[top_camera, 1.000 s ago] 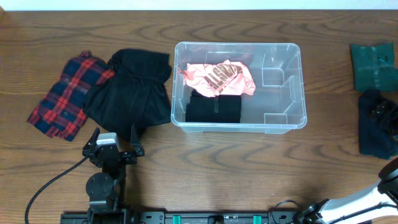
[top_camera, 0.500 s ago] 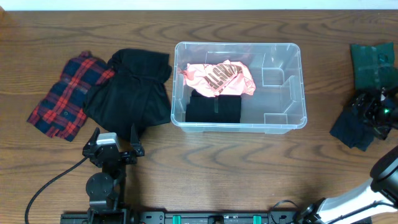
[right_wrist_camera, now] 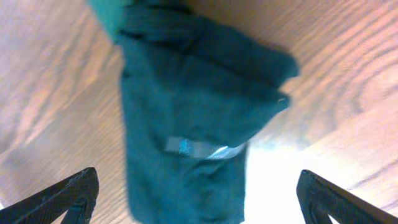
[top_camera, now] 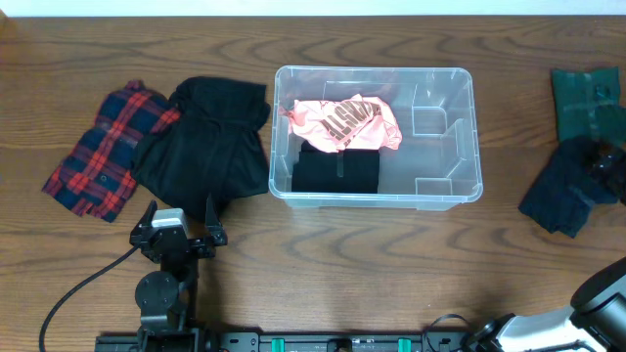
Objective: Pack container
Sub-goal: 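Move the right gripper to the dark navy garment and grasp it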
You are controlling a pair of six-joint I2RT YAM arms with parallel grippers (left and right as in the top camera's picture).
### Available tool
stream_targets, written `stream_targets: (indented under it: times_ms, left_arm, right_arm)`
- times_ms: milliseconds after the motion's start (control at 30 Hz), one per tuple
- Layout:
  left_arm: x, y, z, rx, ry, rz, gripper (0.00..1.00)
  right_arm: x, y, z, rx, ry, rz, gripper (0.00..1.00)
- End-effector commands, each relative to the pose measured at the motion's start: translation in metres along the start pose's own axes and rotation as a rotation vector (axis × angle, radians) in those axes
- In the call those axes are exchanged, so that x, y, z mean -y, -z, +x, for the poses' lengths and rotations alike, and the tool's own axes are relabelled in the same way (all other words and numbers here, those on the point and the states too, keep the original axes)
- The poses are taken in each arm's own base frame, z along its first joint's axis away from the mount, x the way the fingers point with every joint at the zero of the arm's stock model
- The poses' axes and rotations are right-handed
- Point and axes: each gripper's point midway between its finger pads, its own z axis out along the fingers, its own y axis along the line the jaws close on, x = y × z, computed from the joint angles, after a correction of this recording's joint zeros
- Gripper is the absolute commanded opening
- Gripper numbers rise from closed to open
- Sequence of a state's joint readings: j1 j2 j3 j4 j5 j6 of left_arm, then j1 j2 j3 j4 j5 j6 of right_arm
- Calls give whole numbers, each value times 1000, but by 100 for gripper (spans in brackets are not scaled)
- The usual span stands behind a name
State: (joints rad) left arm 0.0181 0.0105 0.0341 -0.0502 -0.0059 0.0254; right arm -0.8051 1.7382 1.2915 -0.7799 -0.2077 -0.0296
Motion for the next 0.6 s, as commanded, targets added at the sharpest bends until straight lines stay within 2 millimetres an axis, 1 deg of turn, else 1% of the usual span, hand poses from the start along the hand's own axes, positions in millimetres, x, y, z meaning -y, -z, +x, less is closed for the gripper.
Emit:
stream_targets:
  times_ms: [0, 100, 233, 300, 433, 567]
  left_arm:
    - [-3, -2, 18, -43, 2, -11, 98]
    - [-3, -2, 18, -43, 2, -11, 98]
    - [-3, -2, 18, -43, 2, -11, 98]
    - [-3, -2, 18, -43, 2, -11, 98]
    - [-3, -2, 18, -43, 3, -11, 98]
    - [-3, -2, 18, -43, 2, -11, 98]
  right_arm:
    - [15, -23, 15, -61, -34, 24, 99]
    - [11, -37, 20, -89, -42, -16, 97]
    - [7, -48, 26, -121, -11, -45, 95]
    - [8, -53, 29, -136, -6, -45, 95]
    - [17, -62, 37, -168, -12, -8, 95]
    - [19, -70, 42, -194, -17, -8, 95]
